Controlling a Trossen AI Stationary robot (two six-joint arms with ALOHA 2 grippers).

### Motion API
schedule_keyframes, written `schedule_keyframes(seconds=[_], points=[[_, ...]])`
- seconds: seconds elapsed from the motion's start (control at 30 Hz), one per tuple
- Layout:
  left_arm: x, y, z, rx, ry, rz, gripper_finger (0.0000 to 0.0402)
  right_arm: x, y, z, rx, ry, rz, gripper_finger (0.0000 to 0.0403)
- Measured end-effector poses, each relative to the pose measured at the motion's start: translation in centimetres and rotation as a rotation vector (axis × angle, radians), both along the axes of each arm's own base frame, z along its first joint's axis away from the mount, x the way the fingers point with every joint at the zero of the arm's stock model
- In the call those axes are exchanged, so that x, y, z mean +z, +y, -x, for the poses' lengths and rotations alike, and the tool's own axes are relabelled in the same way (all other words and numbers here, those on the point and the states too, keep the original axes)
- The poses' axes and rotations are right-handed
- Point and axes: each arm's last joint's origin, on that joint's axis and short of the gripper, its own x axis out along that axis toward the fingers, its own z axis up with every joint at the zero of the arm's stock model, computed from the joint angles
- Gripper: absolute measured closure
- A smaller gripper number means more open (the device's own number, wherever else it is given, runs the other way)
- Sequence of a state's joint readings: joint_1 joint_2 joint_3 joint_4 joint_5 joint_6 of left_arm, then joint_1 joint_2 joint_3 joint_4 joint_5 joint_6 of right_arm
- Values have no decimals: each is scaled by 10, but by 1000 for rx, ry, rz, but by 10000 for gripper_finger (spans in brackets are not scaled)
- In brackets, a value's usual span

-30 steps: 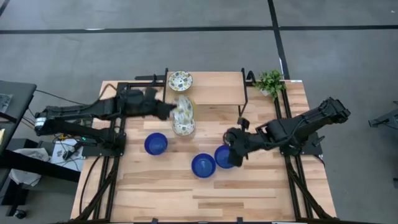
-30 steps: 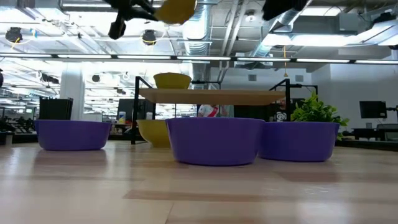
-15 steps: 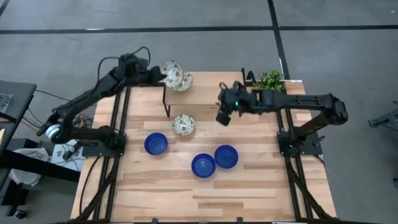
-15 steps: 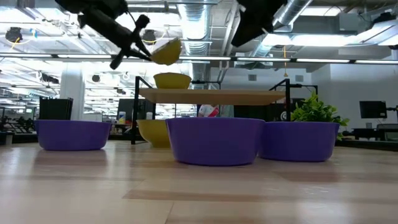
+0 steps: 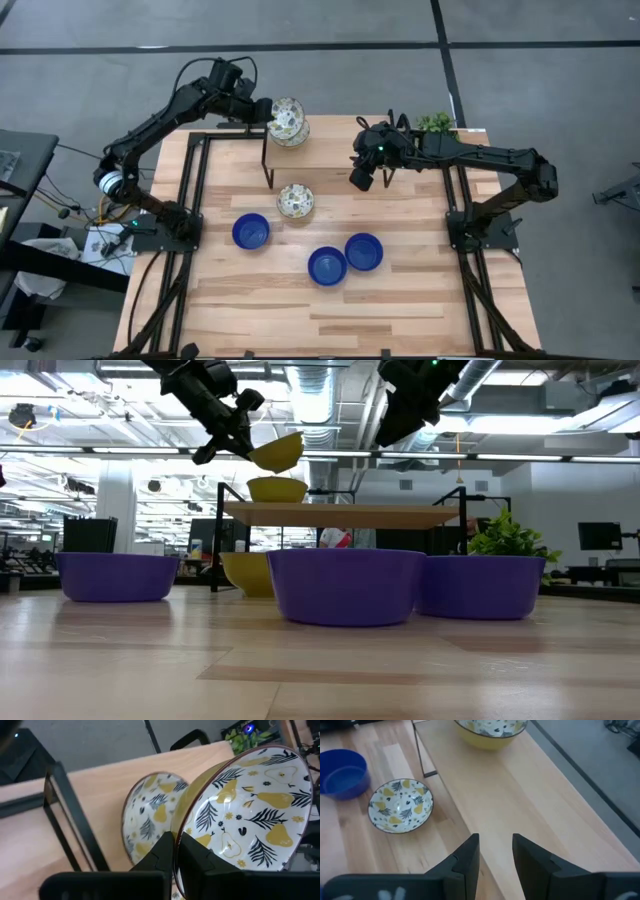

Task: Pick & Place Mini bowls
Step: Stack the bottom white patterned bowl on top of the white patterned bowl on the shelf

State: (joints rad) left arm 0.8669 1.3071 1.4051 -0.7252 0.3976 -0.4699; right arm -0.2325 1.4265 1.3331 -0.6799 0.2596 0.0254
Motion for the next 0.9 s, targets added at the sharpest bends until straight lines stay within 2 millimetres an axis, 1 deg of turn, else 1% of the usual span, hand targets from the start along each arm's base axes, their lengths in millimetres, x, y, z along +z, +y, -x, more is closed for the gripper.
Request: schedule_keyframes(seconds=[0.1, 0.23, 0.37, 0.53, 0.67, 0.9], points=[[0, 3, -3, -6, 3, -7, 386, 0, 2, 0, 6, 0, 0, 296], [-13, 11, -7, -25, 66, 18, 386, 0, 3, -1, 11, 0, -1, 296], [-20, 17, -12, -30, 85, 32, 386, 0, 3, -1, 11, 0, -1, 296], [-20, 17, -12, -40, 91, 21, 385, 0, 2, -1, 8, 0, -1, 296], [-17, 13, -10, -63, 95, -19, 384, 0, 2, -1, 8, 0, -1, 296], [-16, 12, -8, -63, 99, -28, 375, 0, 3, -1, 3, -4, -7, 296]])
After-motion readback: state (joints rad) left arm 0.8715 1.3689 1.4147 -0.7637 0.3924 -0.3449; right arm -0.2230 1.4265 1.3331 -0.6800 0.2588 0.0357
